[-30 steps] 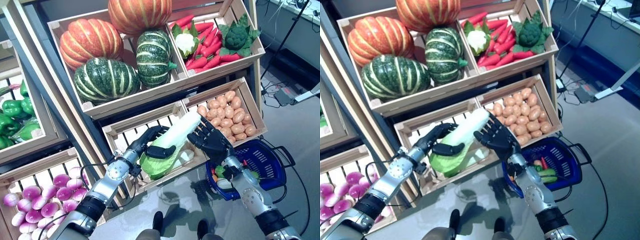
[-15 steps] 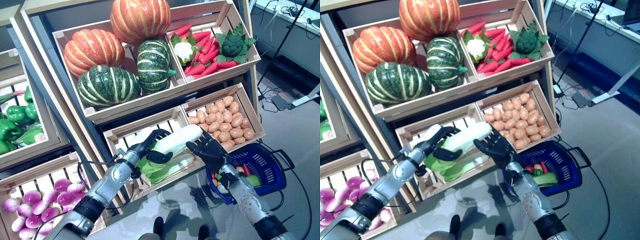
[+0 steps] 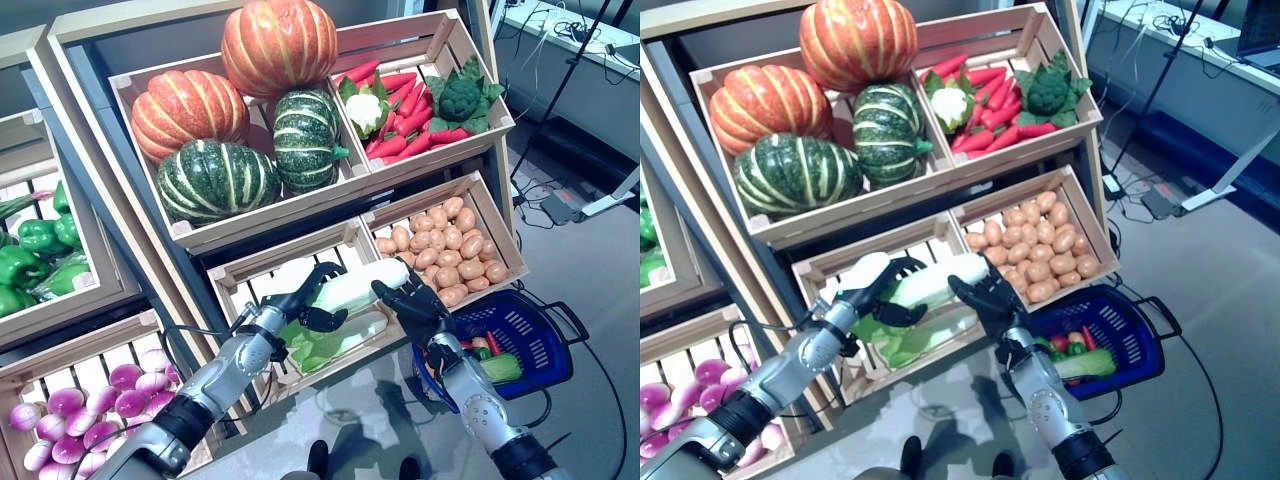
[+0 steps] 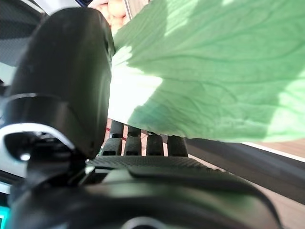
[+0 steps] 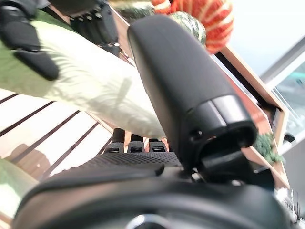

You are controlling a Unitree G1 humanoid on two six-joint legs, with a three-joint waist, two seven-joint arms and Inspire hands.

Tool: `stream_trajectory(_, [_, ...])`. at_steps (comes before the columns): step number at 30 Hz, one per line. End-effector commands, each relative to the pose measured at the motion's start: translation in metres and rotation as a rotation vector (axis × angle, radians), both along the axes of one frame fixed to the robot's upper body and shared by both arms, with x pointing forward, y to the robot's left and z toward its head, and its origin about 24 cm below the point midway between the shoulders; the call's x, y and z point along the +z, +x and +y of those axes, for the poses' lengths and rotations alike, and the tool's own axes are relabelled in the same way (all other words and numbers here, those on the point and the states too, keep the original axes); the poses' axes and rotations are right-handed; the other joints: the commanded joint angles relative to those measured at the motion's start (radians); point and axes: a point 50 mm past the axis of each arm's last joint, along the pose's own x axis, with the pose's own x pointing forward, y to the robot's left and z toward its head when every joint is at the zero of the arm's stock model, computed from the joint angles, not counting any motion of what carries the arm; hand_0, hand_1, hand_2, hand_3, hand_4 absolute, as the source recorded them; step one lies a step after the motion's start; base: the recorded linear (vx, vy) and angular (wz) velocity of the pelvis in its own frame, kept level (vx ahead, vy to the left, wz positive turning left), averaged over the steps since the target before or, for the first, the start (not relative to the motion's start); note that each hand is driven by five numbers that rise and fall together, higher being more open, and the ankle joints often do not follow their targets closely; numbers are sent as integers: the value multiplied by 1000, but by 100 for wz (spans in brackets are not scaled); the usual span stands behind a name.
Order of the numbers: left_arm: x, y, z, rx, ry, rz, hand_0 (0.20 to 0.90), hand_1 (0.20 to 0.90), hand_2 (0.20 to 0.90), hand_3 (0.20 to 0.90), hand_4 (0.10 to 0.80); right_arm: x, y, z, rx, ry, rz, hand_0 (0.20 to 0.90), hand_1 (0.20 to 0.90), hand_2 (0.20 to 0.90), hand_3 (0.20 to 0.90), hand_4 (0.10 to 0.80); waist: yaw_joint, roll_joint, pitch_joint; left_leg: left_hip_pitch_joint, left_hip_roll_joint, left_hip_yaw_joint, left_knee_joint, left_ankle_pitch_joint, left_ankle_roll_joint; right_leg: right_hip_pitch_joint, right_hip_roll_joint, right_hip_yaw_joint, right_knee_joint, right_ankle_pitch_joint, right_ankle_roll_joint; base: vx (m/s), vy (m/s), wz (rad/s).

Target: Put vegetables into the basket

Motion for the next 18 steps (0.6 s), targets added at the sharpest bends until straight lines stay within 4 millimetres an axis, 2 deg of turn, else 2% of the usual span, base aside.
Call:
stream_trajectory(1, [13,4,-21,-94,15,-94,300,300,300,300,400,79,28,21,-108,206,-333,900,900,900,900,800,4,-18,-79,36,-27,17,2,-121,14,-16,-46,9,45,2,-1,0,0,0])
stream_trajectory(9, [10,1,-24,-83,-4,-91,300,300,300,300,400,76,27,21,-261,265,-245,900,900,900,900,800,2,-13,-87,36,-28,25,2,-120,17,-15,-48,15,40,5,-2,7,5,-2])
stream_trajectory(11, [12,2,-25,-85,-7,-90,300,300,300,300,400,77,27,23,-248,285,-250,900,900,900,900,800,2,-12,-88,35,-28,25,2,-120,18,-16,-48,16,40,6,-2,0,0,0])
stream_trajectory(18, [11,1,-25,-92,-54,-72,300,300,300,300,400,96,26,40,-34,352,-395,900,900,900,900,800,10,-13,-93,32,-27,20,2,-119,16,-17,-46,13,41,3,-5,0,0,0])
